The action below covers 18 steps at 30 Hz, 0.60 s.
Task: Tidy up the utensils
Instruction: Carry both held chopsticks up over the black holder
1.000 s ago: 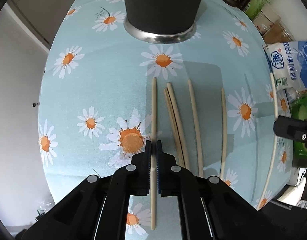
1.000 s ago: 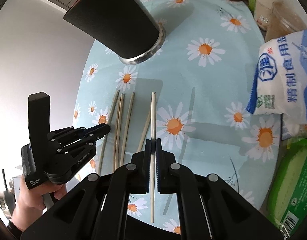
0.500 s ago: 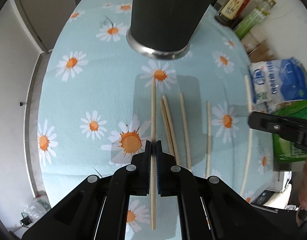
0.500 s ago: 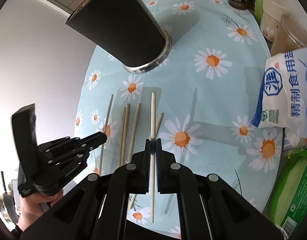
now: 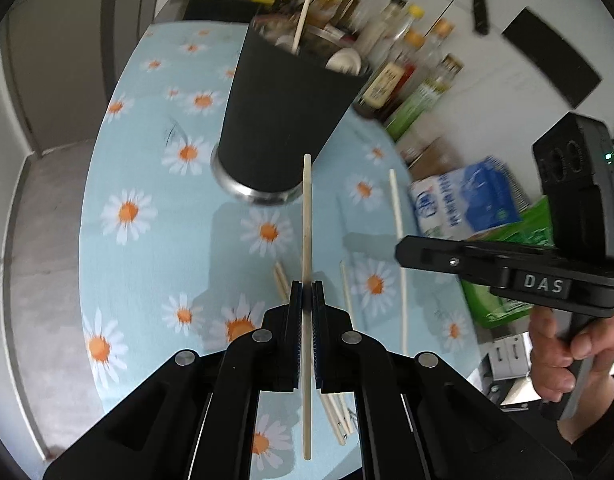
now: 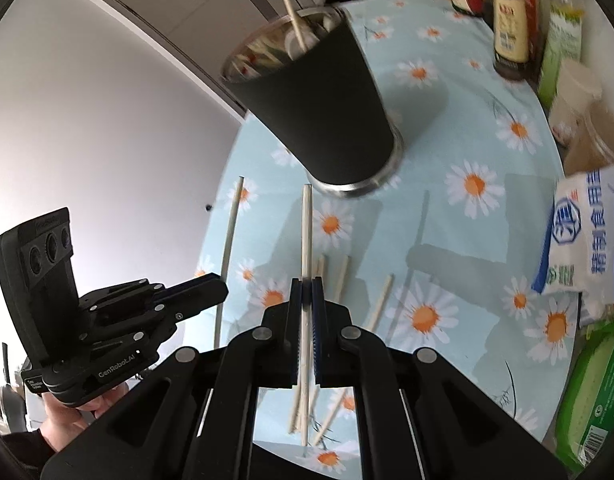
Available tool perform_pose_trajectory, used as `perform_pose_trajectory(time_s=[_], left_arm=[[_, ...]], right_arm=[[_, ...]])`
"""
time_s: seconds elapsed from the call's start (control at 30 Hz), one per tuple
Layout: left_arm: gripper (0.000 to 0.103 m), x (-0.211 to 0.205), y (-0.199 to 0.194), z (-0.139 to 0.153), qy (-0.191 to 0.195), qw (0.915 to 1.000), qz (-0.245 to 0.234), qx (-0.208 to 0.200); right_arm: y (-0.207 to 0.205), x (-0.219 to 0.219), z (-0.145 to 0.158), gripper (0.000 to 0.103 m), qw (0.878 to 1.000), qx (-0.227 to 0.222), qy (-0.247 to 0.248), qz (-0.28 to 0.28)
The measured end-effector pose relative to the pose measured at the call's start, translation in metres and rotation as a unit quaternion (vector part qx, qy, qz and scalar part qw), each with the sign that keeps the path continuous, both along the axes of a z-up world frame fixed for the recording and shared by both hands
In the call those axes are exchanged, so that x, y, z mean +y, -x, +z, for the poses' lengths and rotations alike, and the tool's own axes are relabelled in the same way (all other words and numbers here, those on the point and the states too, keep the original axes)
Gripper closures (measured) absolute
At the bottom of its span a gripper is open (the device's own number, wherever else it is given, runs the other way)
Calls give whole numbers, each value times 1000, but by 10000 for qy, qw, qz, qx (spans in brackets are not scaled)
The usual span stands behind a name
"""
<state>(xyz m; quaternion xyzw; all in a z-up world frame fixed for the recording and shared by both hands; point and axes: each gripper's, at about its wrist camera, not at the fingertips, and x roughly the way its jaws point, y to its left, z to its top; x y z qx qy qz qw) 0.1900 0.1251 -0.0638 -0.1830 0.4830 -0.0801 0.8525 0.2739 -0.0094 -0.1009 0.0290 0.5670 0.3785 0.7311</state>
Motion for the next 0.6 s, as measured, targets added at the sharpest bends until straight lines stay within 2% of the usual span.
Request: perform_pose_trajectory(time_s=[0.17, 0.33, 0.6], left_arm=[[99, 10, -4, 17, 29, 9987, -145, -487], [99, 26, -13, 39, 121, 9946, -98, -1027], [99, 37, -32, 71, 240, 9807, -22, -1942]], right_arm=[[-4, 10, 21, 97, 9986, -399, -345, -31], [-14, 16, 45, 97, 9930, -917, -715, -186], [-45, 13, 77, 97, 9800, -1498, -1214, -494]])
